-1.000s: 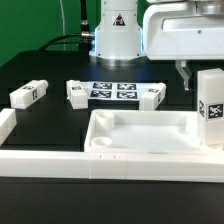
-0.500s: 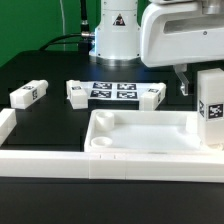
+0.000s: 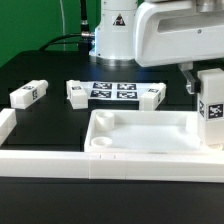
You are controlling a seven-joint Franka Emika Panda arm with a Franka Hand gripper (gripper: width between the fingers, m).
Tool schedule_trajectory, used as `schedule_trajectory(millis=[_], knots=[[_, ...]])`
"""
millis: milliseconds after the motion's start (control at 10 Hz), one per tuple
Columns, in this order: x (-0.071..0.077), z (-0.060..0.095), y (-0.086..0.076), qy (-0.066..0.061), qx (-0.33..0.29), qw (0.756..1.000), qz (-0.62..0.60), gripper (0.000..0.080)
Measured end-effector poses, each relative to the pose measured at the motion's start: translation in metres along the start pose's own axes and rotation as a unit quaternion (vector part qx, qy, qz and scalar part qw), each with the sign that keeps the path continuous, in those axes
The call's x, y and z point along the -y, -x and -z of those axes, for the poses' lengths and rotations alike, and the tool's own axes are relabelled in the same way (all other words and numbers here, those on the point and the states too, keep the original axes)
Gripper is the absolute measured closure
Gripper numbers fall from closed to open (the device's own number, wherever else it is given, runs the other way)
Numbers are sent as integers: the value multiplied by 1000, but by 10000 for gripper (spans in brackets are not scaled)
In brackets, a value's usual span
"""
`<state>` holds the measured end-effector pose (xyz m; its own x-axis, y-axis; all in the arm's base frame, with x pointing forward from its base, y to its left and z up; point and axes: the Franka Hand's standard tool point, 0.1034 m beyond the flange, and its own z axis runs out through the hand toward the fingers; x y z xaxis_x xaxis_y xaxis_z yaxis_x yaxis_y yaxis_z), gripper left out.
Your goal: Assemble desk
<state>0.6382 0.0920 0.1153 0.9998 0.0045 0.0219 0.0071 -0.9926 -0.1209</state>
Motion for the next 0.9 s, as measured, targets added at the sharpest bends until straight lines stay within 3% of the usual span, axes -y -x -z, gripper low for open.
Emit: schedule_trajectory(millis=[100,500,900], knots=[[0,0,0,0,0,1000,0,511],[0,0,0,-1,0,1000,-9,511],[-1,-1,0,-7,1,986,-166,511]])
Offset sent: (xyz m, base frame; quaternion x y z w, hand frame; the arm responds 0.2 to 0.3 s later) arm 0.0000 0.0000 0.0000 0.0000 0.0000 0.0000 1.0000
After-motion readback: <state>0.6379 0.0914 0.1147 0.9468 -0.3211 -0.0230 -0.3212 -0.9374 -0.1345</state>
